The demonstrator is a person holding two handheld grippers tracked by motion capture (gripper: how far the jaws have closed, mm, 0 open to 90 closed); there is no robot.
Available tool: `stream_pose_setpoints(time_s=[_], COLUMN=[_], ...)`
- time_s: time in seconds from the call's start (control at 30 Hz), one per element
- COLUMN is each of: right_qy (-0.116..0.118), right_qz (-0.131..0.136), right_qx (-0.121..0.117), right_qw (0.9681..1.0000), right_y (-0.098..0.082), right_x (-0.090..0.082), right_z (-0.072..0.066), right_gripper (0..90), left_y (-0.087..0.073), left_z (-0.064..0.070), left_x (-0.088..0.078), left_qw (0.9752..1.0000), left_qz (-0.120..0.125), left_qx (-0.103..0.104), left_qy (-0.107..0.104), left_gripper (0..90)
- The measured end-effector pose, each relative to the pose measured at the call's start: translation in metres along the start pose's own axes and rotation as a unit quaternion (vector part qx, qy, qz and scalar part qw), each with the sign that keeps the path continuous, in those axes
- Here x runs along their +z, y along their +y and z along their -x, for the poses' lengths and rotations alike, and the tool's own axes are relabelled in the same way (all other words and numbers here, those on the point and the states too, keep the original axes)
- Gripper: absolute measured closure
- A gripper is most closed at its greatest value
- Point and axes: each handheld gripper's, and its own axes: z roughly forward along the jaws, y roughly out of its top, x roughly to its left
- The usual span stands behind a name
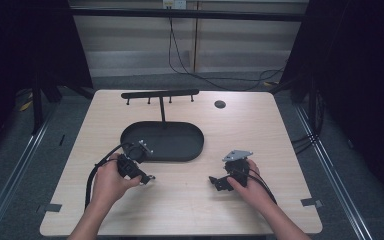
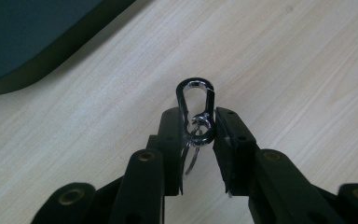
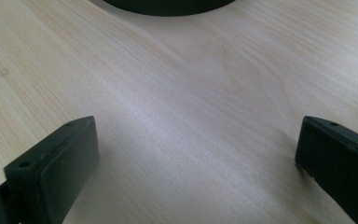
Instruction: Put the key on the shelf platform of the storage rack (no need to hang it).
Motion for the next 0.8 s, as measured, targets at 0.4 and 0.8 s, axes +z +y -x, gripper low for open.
stream_pose_setpoints(time_s=[0.4,0.8], right_qy=[0.001,0.000], right_qz=[0.001,0.000], right_qx=[0.000,0.000], right_qw=[1.0000,1.0000], right_y=[0.000,0.000], right_x=[0.000,0.000], right_z=[0.000,0.000], right_gripper=[0.0,0.0], left_y=[0.010,0.020], left_z=[-0.007,-0.011], left_x=[-0.010,-0.019], left_qw=[0.9999,0.9999], left_qz=[-0.008,0.004], left_qx=[-0.006,-0.012], left_qy=[-0.010,-0.010], left_gripper=[72.8,72.7])
